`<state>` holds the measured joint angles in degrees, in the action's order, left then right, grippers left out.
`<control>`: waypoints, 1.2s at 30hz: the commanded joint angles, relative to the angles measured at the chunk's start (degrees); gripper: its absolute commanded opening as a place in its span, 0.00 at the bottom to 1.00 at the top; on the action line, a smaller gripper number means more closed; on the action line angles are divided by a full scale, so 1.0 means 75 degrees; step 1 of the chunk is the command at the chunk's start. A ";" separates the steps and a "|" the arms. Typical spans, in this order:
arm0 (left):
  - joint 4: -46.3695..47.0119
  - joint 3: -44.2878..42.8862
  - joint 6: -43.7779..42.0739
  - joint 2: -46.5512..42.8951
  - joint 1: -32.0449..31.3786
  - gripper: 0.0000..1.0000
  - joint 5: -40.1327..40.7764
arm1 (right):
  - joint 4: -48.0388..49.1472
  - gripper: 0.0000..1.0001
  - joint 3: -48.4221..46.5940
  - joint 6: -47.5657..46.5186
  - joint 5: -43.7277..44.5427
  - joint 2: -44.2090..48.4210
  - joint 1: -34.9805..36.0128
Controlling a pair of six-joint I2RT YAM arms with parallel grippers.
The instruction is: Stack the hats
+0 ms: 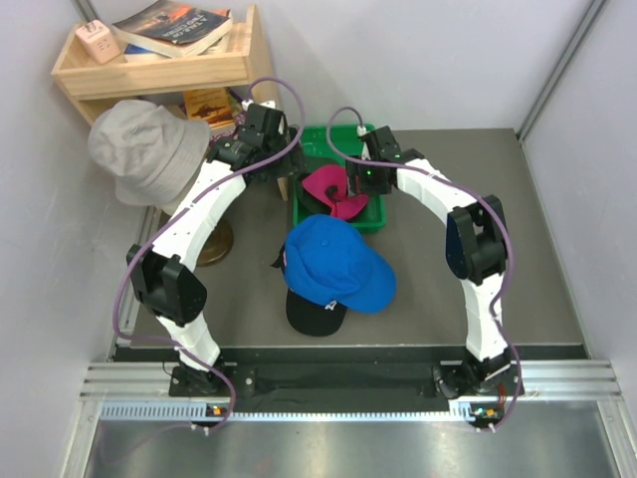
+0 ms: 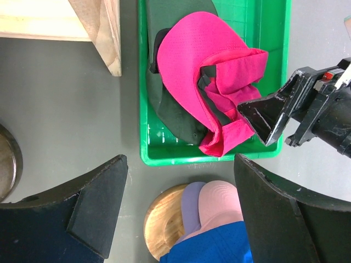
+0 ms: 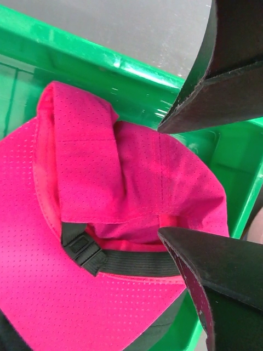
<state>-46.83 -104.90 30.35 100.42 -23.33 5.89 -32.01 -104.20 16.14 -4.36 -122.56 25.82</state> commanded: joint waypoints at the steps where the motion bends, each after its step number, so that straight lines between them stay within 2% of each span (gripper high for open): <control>1: -0.0131 -0.0298 -0.0015 -0.0042 0.0041 0.83 0.0058 | -0.0279 0.69 -0.0298 0.0179 -0.0134 -0.0322 -0.0056; 7: -0.0248 -0.0216 -0.0237 -0.0194 0.0041 0.83 0.0164 | -0.0408 0.67 -0.0356 0.0344 -0.0344 -0.0568 -0.0056; 8: -0.0272 -0.0216 -0.0273 -0.0194 0.0041 0.83 0.0164 | -0.0408 0.64 -0.0368 0.0356 -0.0414 -0.0615 -0.0056; 13: -0.0237 -0.0205 -0.0472 -0.0323 0.0052 0.83 0.0246 | -0.0408 0.29 -0.0462 0.0507 -0.0438 -0.0440 -0.0056; 14: -0.0202 -0.0193 -0.0495 -0.0346 0.0064 0.84 0.0257 | -0.0419 0.27 -0.0520 0.0543 -0.0438 -0.0324 -0.0056; 18: -0.0061 -0.0193 -0.0636 -0.0405 0.0123 0.84 0.0164 | -0.0513 0.31 -0.1081 0.0719 -0.0286 -0.0065 -0.0045; 21: 0.0103 -0.0169 -0.0695 -0.0522 0.0146 0.84 0.0129 | -0.0525 0.29 -0.1340 0.0696 0.0077 0.0216 -0.0045; 26: 0.0640 0.0053 -0.0964 -0.0756 0.0170 0.84 0.0105 | -0.0186 0.18 -0.1341 0.0742 0.0265 0.0766 -0.0045; 27: 0.0747 0.0065 -0.1127 -0.0780 0.0170 0.84 0.0047 | -0.0023 0.08 -0.1352 0.0789 0.0265 0.0837 -0.0045; 28: 0.0841 0.0065 -0.1210 -0.0803 0.0170 0.84 0.0000 | 0.0048 0.05 -0.1364 0.0847 0.0265 0.0931 -0.0033; 31: 0.1285 0.0088 -0.1456 -0.0897 0.0170 0.84 -0.0514 | 0.0330 0.00 -0.1469 0.1129 0.0230 0.1235 -0.0045; 36: 0.2165 0.0089 -0.1691 -0.0886 0.0170 0.86 -0.2467 | 0.0869 0.00 -0.1528 0.1281 -0.0238 0.1833 -0.0010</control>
<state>-39.33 -104.36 20.38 96.03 -22.15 -0.51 -32.03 -111.90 24.14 -3.55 -115.48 25.69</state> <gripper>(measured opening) 0.854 0.020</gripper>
